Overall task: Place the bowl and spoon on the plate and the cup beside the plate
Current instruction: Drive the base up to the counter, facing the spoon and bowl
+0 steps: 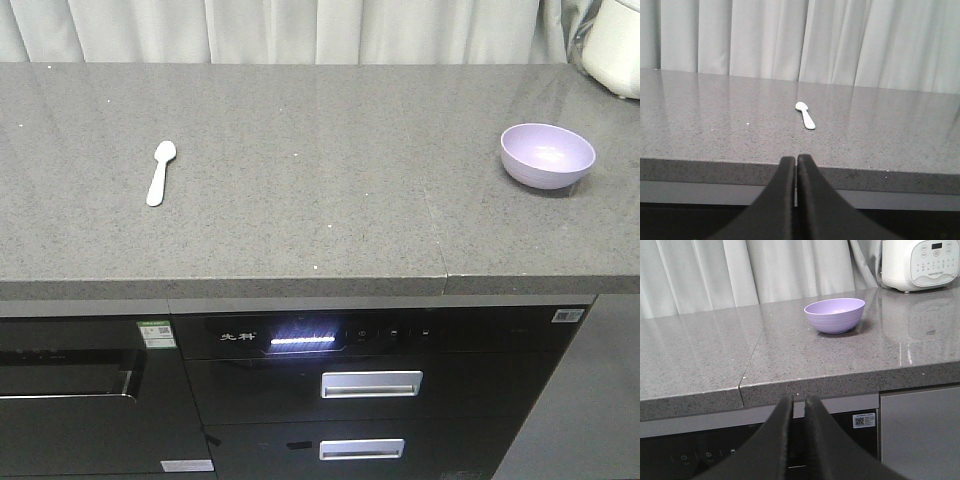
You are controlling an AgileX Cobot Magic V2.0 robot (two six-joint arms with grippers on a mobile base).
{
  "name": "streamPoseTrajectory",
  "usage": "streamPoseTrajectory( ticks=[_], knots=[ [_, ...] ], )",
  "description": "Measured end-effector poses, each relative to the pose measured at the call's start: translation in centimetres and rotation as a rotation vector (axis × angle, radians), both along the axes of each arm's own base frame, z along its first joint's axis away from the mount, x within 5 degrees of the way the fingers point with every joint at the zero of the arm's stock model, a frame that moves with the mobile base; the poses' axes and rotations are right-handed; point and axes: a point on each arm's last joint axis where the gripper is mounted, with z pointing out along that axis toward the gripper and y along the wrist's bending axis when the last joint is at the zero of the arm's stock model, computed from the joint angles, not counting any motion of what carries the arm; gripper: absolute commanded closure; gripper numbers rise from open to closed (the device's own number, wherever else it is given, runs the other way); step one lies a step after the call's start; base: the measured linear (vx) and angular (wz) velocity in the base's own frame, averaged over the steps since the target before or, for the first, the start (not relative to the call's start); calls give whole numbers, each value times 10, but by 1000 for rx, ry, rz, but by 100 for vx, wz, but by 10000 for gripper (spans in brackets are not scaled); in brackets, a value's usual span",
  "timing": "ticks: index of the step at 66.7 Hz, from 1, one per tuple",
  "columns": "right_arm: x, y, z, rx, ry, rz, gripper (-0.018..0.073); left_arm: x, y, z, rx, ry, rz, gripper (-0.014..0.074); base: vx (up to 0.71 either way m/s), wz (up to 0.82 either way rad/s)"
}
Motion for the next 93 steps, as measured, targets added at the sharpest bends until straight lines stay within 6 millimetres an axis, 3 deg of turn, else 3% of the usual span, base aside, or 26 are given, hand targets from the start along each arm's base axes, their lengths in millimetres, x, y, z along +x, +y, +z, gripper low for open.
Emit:
streamPoseTrajectory(
  ticks=[93],
  knots=[
    [0,0,0,0,0,0,489,0,0,0,0,0,0,602,5,0]
  ],
)
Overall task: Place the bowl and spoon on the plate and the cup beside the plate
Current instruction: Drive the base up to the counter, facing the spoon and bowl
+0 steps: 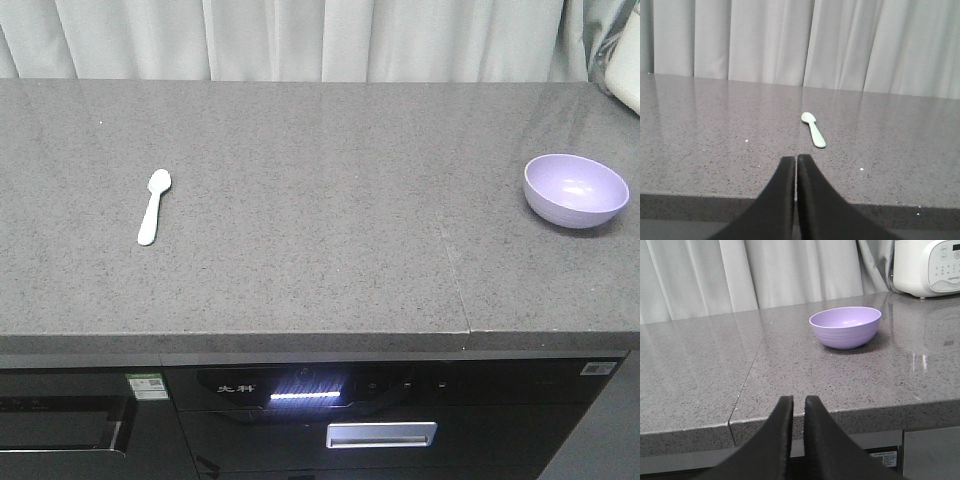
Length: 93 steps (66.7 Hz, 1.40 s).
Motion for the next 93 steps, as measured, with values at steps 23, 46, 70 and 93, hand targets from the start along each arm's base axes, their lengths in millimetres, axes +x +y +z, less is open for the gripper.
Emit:
streamPoseTrajectory(
  ticks=[23,46,70,93],
  knots=[
    [0,0,0,0,0,0,489,0,0,0,0,0,0,602,4,-2],
    [0,0,0,0,0,0,489,0,0,0,0,0,0,602,5,-3],
    [0,0,0,0,0,0,489,0,0,0,0,0,0,602,5,-2],
    [0,0,0,0,0,0,489,0,0,0,0,0,0,602,4,-1]
  ],
)
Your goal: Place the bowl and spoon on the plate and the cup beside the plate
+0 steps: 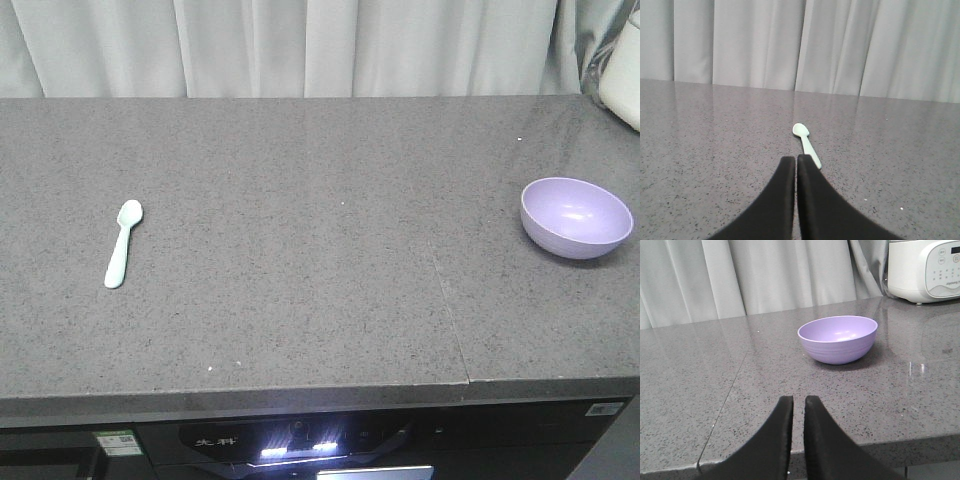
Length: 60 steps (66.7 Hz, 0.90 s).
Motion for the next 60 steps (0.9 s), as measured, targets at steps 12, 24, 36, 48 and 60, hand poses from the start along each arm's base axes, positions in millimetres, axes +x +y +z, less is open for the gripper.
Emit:
streamPoseTrajectory(
  ticks=[12,24,36,48,60],
  knots=[
    [0,0,0,0,0,0,489,0,0,0,0,0,0,602,3,-1],
    [0,0,0,0,0,0,489,0,0,0,0,0,0,602,3,0],
    [0,0,0,0,0,0,489,0,0,0,0,0,0,602,3,0],
    [0,0,0,0,0,0,489,0,0,0,0,0,0,602,3,0],
    [0,0,0,0,0,0,489,0,0,0,0,0,0,602,2,0]
  ],
)
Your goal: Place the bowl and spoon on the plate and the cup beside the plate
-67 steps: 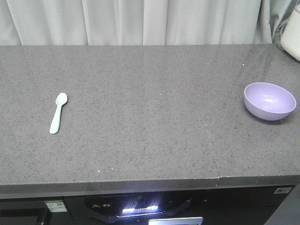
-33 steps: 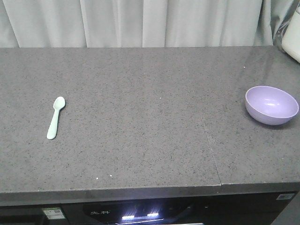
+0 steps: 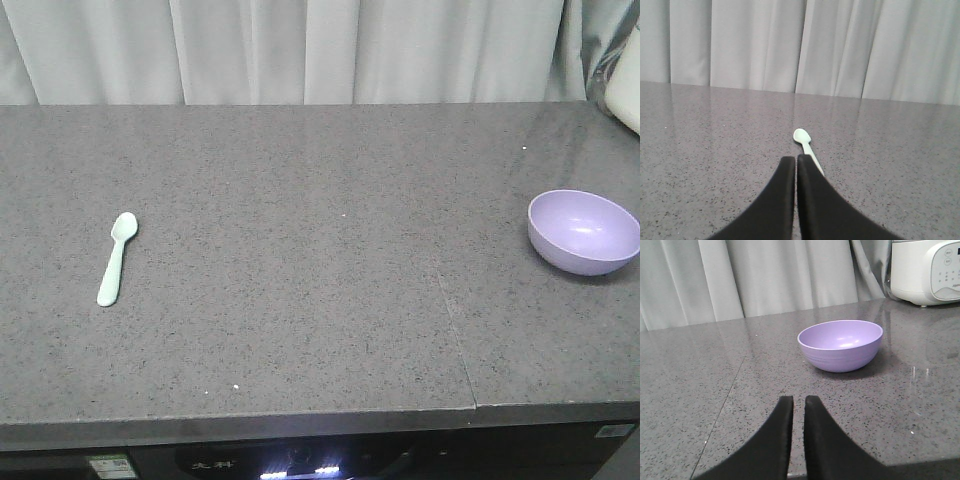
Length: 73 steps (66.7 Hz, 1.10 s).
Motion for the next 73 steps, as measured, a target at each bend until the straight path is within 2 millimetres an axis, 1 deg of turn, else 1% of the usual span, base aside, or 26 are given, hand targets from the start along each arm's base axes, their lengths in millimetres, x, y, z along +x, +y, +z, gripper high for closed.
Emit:
streamPoseTrajectory(
  ticks=[73],
  knots=[
    [0,0,0,0,0,0,489,0,0,0,0,0,0,602,2,0]
  ],
)
